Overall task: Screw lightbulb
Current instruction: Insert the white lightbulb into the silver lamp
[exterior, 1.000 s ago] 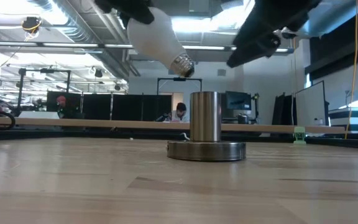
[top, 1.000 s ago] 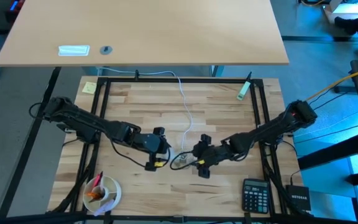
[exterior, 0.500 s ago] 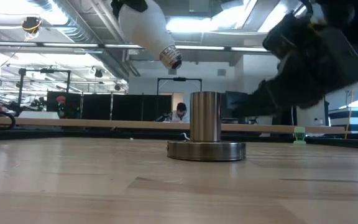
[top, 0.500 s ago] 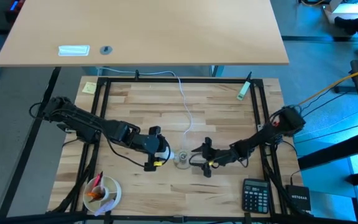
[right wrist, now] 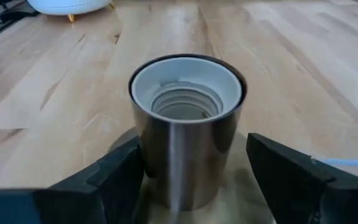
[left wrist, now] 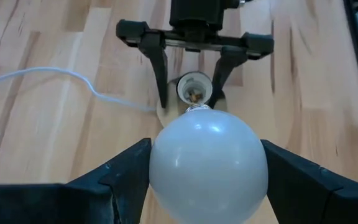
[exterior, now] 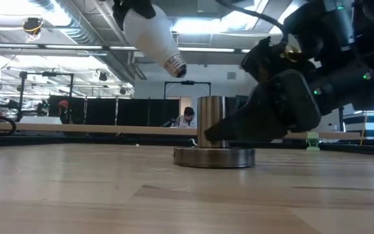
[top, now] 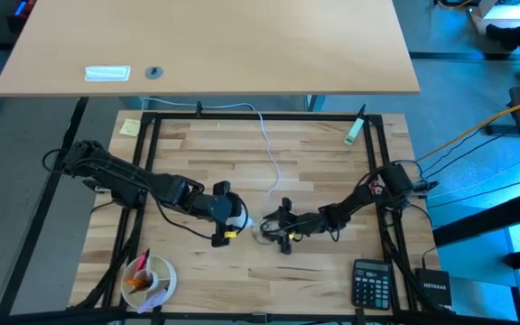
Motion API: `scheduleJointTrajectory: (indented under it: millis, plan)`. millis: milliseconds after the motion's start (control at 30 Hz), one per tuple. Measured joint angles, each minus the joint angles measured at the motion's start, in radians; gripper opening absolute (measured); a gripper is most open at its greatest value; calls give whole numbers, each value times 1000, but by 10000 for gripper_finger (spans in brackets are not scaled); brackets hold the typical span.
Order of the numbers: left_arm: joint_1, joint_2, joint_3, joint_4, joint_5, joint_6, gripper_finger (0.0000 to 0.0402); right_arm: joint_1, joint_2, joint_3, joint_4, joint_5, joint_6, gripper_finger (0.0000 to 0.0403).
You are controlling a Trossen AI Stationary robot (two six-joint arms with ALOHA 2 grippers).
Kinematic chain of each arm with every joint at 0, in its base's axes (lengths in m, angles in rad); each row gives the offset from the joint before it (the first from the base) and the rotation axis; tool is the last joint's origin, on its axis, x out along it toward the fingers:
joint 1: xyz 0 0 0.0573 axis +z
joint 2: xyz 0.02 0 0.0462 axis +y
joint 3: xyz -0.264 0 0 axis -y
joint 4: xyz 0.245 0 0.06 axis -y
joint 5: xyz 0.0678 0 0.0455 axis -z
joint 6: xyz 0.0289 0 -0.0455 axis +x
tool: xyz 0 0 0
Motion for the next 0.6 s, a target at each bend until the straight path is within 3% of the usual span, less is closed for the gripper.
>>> scheduleJointTrajectory:
  millis: [267,533,600]
  plan:
    - [3,0,0,-16,-6,24,255,2,-29,6,-61,-9,-5,247]
    - [-10,5,0,-81,-7,-9,255,3,-339,6,-538,-107,65,246]
    - [-21,14,0,-68,-7,-9,255,3,-419,5,-580,-142,131,246]
